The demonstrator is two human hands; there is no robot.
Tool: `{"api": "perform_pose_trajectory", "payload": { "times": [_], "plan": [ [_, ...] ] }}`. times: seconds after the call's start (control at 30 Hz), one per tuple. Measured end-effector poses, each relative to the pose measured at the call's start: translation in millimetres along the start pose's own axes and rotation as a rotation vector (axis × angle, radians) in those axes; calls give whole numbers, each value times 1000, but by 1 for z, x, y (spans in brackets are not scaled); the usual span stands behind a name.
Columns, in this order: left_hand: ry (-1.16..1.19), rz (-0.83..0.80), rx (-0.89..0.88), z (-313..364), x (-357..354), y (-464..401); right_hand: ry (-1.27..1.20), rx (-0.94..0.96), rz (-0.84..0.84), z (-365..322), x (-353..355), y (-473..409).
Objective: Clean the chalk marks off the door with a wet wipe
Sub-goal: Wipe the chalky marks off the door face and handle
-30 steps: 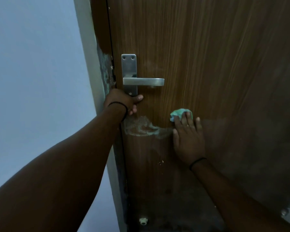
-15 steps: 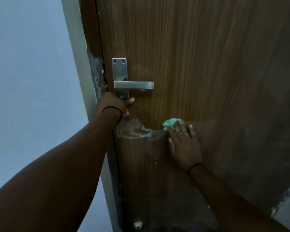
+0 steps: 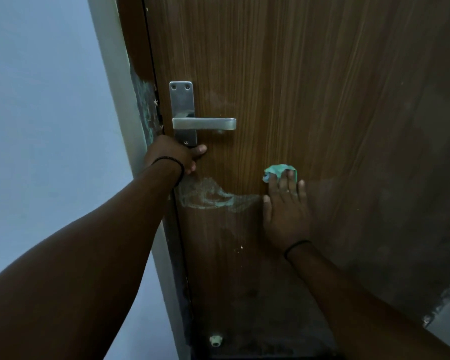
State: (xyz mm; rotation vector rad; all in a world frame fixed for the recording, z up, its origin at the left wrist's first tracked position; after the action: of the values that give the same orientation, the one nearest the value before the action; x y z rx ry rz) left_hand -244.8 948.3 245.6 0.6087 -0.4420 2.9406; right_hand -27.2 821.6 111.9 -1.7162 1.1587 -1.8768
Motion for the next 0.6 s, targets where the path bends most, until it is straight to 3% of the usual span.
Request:
{"api": "perform_pose_trajectory", "payload": {
  "times": [0.17, 0.33, 0.47, 0.6],
  "plan": [
    [-51, 42, -38, 0, 2, 5, 59, 138, -119, 14, -8, 33],
    [-64, 76, -54, -4, -3, 8, 19, -110, 12, 26, 3, 5],
    [-28, 63, -53, -8, -4, 4, 11, 51, -72, 15, -5, 24],
    [-6, 14, -28, -13, -5, -6, -10, -213, -12, 70, 1, 29]
  ]
}}
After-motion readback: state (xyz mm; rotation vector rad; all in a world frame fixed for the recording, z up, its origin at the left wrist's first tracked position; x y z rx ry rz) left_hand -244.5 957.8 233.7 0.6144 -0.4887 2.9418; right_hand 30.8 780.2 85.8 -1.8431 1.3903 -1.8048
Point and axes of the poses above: each hand's wrist, its own y-axis away from the middle knuckle, its own x-axis out of the back of the hand, z = x × y, the point moved 3 cm from there along -y, towards the middle knuckle, and after that the axes turned 2 degrees about -x, right-handed, at the moved point
